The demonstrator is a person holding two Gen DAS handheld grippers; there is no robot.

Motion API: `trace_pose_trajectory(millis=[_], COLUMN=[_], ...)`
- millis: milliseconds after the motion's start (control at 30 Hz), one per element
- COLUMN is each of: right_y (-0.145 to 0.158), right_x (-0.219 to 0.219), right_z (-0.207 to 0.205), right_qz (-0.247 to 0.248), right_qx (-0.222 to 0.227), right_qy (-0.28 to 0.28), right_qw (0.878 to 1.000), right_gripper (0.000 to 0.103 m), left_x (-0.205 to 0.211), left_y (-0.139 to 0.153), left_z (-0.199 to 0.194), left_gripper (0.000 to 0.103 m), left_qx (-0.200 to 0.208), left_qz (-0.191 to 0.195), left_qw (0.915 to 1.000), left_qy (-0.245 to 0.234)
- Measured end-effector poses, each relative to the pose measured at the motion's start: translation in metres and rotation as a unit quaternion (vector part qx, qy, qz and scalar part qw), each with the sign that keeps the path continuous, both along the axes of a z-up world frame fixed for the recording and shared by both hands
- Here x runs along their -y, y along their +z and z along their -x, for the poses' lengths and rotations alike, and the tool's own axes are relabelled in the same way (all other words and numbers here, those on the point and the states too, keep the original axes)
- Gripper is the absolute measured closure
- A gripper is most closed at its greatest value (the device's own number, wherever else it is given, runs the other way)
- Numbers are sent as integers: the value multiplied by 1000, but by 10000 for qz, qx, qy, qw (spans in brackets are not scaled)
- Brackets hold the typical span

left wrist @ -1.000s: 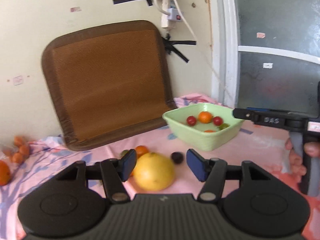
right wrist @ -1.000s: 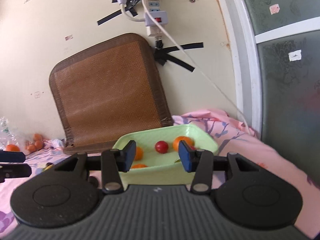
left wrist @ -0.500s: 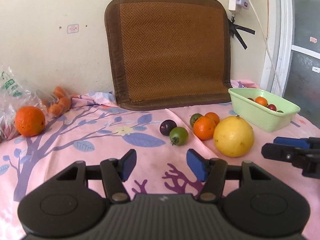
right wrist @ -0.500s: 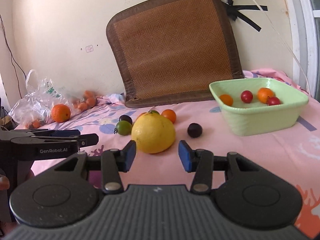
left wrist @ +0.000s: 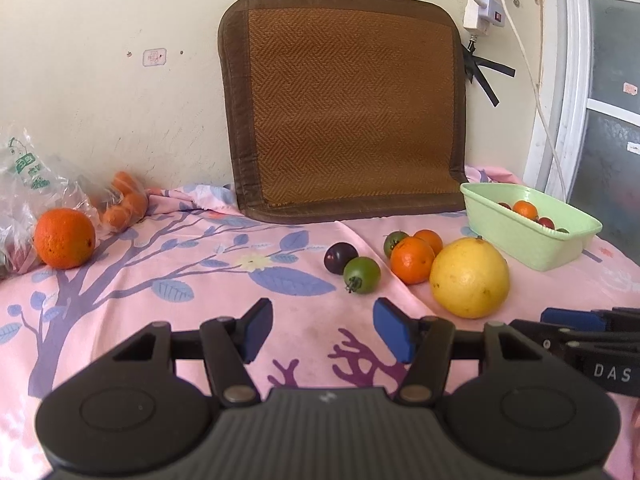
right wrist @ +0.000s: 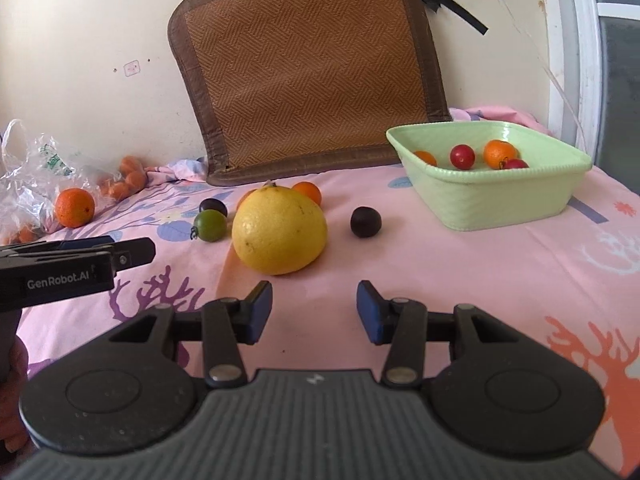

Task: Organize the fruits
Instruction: 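Withdraw both tools from the basket toward the remaining fruit, then approach the green tomato and plum with the right tool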

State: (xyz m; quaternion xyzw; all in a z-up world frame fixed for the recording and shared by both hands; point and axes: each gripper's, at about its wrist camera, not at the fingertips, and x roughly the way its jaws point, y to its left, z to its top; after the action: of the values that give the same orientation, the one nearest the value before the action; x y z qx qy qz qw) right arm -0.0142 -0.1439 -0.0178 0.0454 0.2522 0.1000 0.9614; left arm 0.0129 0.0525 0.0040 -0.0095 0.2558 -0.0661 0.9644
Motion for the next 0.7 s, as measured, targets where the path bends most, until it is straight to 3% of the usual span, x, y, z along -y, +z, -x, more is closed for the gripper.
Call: trace_pose_trajectory(millis=[267,500,700], right_y=[31,43,45], right_x=[-17,-40,-51], right_z=[-5,-28,-48], right_qz=[220,341,379], right_qx=[746,1010,984], right_qy=[-119,142,205], right_qw=[9969,9942,9942], right_gripper=[54,54,54], left_x=[-8,-18,-25], left_y=[1,1,3], left_z=[-1,-2,-4], left_gripper=[46,46,45], left_qx=[-86,-149,-146], left_qz=[213,424,558], left_qw=[9995,9980,9962], left_qy=[216,434,647])
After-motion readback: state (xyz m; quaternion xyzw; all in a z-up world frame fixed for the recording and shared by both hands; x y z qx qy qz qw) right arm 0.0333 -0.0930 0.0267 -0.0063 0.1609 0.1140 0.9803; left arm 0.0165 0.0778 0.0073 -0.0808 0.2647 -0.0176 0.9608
